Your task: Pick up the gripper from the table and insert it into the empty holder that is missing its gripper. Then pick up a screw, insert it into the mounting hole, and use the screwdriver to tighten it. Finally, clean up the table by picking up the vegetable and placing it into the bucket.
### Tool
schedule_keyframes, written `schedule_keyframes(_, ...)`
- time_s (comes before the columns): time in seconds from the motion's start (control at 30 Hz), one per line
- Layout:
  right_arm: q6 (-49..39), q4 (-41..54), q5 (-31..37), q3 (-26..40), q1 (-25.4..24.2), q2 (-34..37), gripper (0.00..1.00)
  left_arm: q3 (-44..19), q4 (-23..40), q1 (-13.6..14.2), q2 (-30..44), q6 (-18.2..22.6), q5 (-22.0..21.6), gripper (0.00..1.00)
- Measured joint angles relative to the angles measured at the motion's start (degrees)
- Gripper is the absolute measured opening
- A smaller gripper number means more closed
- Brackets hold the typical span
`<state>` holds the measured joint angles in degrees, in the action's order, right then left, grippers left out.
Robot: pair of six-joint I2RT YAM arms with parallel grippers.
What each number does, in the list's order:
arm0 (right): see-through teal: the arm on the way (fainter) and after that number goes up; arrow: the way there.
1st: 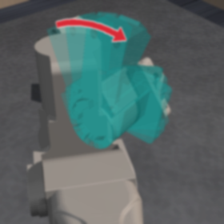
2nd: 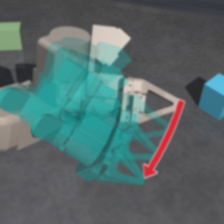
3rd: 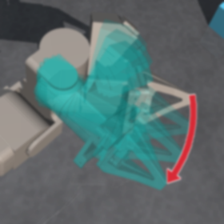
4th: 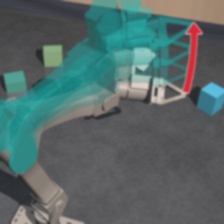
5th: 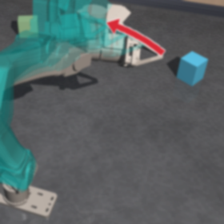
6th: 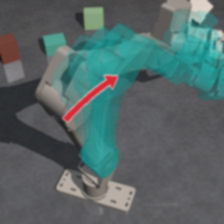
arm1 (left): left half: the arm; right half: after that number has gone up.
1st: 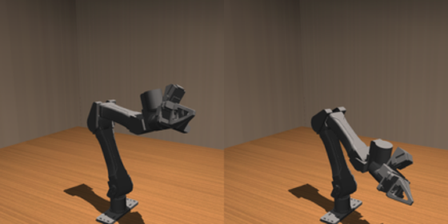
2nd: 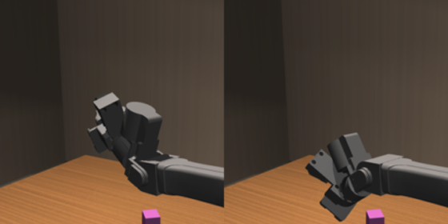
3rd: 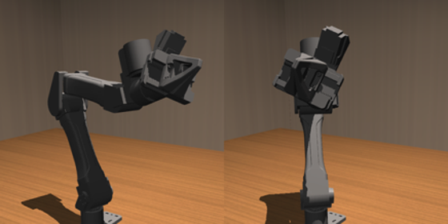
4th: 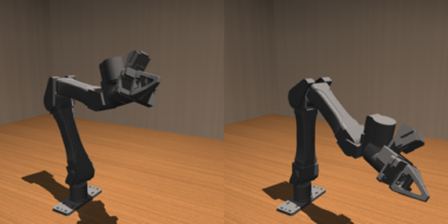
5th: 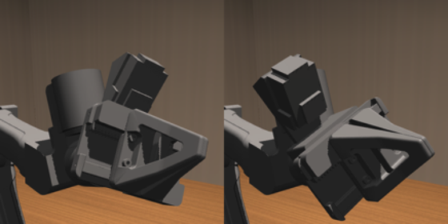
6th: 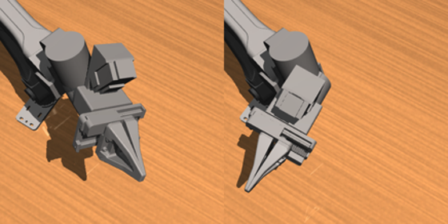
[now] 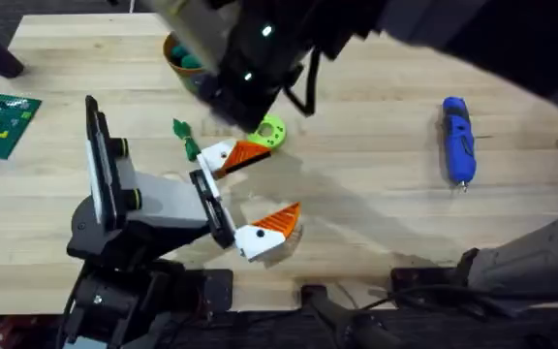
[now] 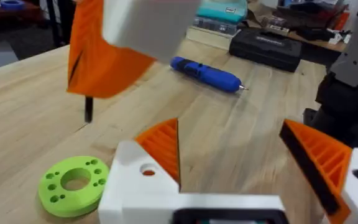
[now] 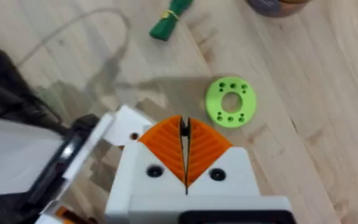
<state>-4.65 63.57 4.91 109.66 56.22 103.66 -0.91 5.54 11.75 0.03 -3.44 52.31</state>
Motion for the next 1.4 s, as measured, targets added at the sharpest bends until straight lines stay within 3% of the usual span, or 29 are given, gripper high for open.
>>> schedule_keyframes(0.27,-0.2,2.2,0.0,2.4,4.5,-0.2,0.007,0.0,0.0,0.0,0.0,0.0,0.0,0.983)
schedule_keyframes(1.4,-0.1,5.8,0.3,2.7,8.5,-1.7,0.007,0.0,0.0,0.0,0.0,0.0,0.0,0.983)
